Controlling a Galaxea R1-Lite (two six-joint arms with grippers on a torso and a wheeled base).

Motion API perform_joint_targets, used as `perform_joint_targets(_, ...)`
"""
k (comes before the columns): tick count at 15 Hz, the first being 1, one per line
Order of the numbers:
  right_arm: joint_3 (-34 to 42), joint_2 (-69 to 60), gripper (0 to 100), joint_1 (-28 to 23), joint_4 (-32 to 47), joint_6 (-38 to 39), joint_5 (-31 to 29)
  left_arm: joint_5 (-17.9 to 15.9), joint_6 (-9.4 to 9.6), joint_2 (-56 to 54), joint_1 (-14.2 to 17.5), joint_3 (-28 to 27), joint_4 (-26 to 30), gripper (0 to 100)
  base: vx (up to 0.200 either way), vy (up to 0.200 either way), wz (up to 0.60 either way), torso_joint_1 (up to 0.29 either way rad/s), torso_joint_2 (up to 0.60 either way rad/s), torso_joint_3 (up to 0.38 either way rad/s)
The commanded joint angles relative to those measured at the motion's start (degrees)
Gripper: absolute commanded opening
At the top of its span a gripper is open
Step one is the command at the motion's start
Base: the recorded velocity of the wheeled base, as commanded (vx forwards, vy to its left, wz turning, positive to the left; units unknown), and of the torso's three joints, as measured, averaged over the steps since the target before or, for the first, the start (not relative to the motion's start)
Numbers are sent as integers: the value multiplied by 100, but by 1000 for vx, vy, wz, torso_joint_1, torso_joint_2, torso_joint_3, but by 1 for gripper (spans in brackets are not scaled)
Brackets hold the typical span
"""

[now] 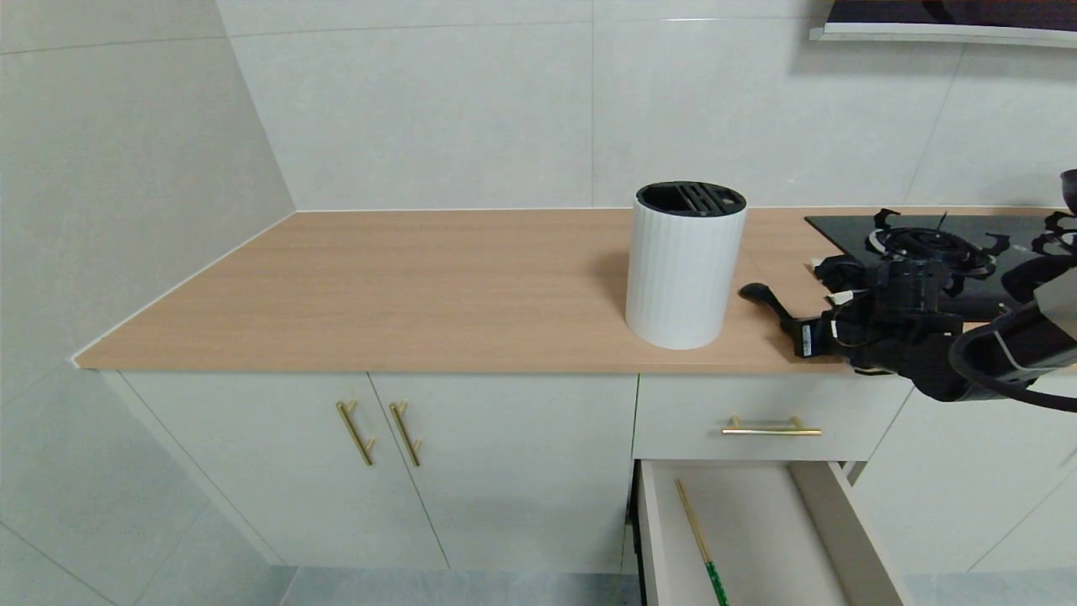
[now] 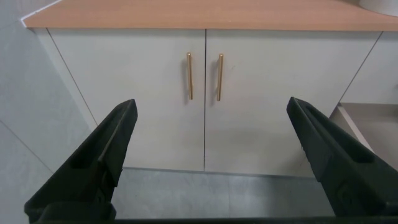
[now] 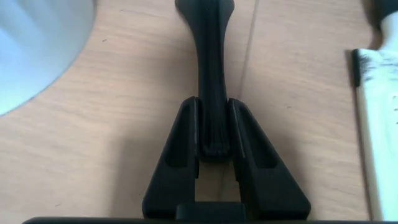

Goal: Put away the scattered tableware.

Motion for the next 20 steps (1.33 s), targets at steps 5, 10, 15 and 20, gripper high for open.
perform_joint_targets(5, 5, -1429, 0, 378, 1904, 293, -27, 2, -1, 2, -2, 0, -9, 100, 0, 0, 0, 0, 0, 0)
perform_joint_targets(10, 339, -2694, 0, 888, 3319, 715, -871, 2, -1, 2, -2, 0, -9, 100, 0, 0, 0, 0, 0, 0)
perform_joint_targets(15, 1455, -3705, 0, 976, 3328, 750, -950, 2, -1, 2, -2, 0, 0, 100, 0, 0, 0, 0, 0, 0)
perform_joint_targets(20, 2106, -3995, 0, 984, 3336, 662, -950, 2, -1, 2, -2, 0, -9, 100, 0, 0, 0, 0, 0, 0)
